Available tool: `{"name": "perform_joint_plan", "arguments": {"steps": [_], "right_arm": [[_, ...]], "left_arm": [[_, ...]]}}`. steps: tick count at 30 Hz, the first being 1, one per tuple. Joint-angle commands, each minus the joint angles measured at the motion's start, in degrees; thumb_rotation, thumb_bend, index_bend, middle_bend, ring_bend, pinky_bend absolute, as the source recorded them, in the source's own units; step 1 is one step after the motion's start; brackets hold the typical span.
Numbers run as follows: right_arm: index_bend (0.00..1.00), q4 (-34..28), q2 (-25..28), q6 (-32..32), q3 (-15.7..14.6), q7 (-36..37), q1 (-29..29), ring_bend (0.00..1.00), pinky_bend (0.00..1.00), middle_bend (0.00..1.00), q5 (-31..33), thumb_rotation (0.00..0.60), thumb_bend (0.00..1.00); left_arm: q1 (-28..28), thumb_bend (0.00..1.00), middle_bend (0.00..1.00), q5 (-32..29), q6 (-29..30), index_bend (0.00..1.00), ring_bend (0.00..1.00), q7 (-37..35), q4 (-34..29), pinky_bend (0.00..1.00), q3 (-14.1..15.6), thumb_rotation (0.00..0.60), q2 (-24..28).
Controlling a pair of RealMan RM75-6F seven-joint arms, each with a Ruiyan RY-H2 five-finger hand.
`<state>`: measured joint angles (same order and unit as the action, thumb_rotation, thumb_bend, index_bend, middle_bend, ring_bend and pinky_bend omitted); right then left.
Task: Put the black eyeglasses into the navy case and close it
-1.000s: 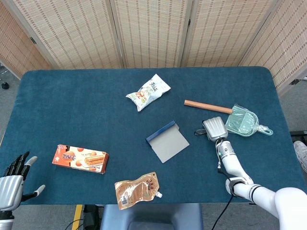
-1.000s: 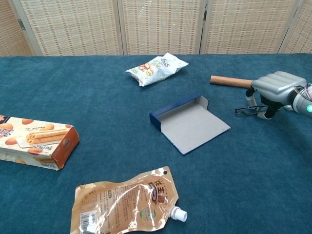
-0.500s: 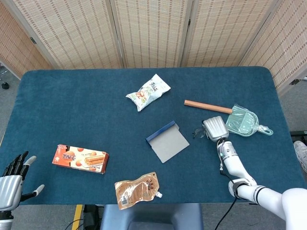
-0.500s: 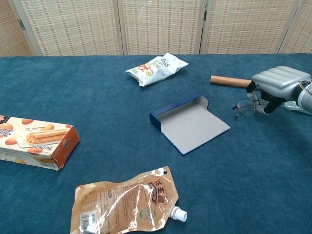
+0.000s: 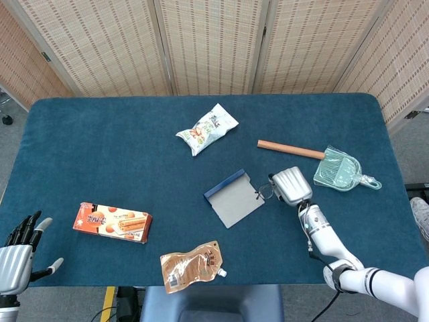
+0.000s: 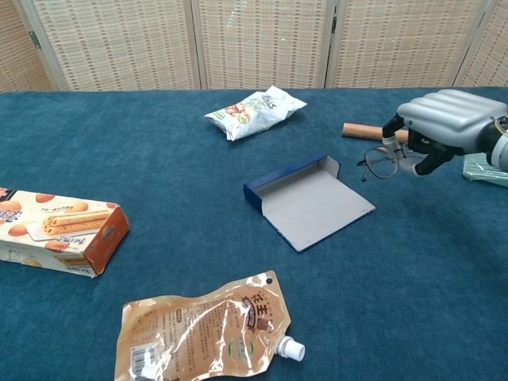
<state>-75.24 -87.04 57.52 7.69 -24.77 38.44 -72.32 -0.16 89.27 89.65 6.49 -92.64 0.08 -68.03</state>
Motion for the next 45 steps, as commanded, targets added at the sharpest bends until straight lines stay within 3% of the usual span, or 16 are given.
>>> {"name": "perform_joint_plan", "arguments": {"steps": [1,11,18,23,33,38,45], "right_arm": [[0.57,-2.03,-1.28,-0.82,-0.05,-1.84,1.39,1.0,1.0,1.0,-0.55,0.6,0.46],[0.57,1.9,-9.49,-5.09,1.45,-8.02,6.08,1.0,1.0,1.0,3.36,0.6,0.45],[0.56,3.83,-11.92,-5.18,1.74,-9.7,7.52,1.0,1.0,1.0,3.96,0.6,0.41],[0.44,4.09,-12.09,-4.77,1.45,-9.87,7.6,1.0,1.0,1.0,3.9,0.6,0.4],[0.07,2.01,-10.8,-2.55,1.29,-8.32,7.07,1.0,1.0,1.0,2.28,0.6,0.38],[0.0,0.65,-10.44,-2.21,0.6,-9.76,7.11,1.0,1.0,0.99,1.69,0.6,0.31],[0.0,2.09,-12.09,-2.84,1.47,-11.99,7.64,1.0,1.0,0.99,4.54,0.6,0.26]], "left_arm": [[0.05,0.19,0.06,0.13,0.16,0.17,0.04,0.08,-0.16,0.18,0.02,0.6,0.1],[0.9,0.19,0.06,-0.56,0.84,0.17,0.04,-0.77,0.4,0.18,0.13,0.6,0.41],[1.33,0.19,0.06,-1.08,0.95,0.18,0.04,-1.61,1.22,0.18,0.16,0.6,0.25],[1.35,0.19,0.06,-0.92,1.0,0.18,0.04,-1.81,1.41,0.18,0.13,0.6,0.1],[1.07,0.19,0.06,-0.74,0.7,0.18,0.04,-1.68,1.36,0.18,-0.04,0.6,0.14],[1.02,0.19,0.06,-0.67,0.43,0.18,0.04,-1.68,1.4,0.18,0.09,0.6,0.04],[1.32,0.19,0.06,-1.1,0.45,0.18,0.04,-2.37,2.04,0.18,0.13,0.6,-0.22]]}}
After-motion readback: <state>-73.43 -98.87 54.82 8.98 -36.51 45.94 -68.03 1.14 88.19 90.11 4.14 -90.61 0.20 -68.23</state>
